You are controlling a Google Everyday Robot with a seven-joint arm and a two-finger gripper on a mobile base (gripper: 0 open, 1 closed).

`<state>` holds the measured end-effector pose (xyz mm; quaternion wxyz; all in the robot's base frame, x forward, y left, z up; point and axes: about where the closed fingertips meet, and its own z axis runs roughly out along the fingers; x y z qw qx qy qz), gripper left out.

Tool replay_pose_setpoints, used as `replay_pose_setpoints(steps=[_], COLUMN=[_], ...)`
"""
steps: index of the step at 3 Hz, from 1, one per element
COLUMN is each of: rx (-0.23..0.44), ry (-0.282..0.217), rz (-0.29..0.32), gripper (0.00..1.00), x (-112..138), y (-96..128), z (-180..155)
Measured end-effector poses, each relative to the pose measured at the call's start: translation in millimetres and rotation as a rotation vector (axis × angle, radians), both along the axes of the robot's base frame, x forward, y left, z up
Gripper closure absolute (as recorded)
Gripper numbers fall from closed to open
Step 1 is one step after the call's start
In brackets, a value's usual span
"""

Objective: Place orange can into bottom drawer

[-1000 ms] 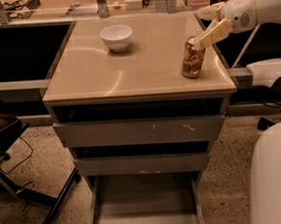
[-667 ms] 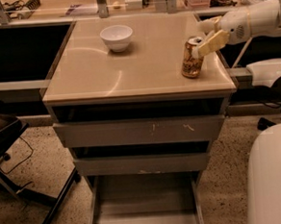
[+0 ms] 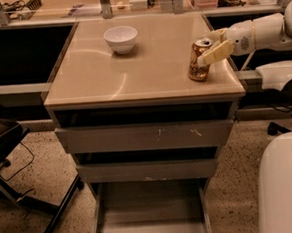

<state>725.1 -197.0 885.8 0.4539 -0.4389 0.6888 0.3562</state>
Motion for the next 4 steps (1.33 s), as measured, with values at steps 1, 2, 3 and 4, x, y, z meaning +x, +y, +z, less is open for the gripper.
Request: replay_pose_setpoints(steps=[1,2,3,4], rx=[0.000,0.000,0.000,0.000], ry=[0.000,0.000,0.000,0.000], rz=[0.000,0.000,0.000,0.000], gripper=[0.00,0.19,0.42,0.65], x=[0.0,0.0,0.0,0.0], y=[0.0,0.1,0.1,0.1], z=[0.0,0.0,0.0,0.0])
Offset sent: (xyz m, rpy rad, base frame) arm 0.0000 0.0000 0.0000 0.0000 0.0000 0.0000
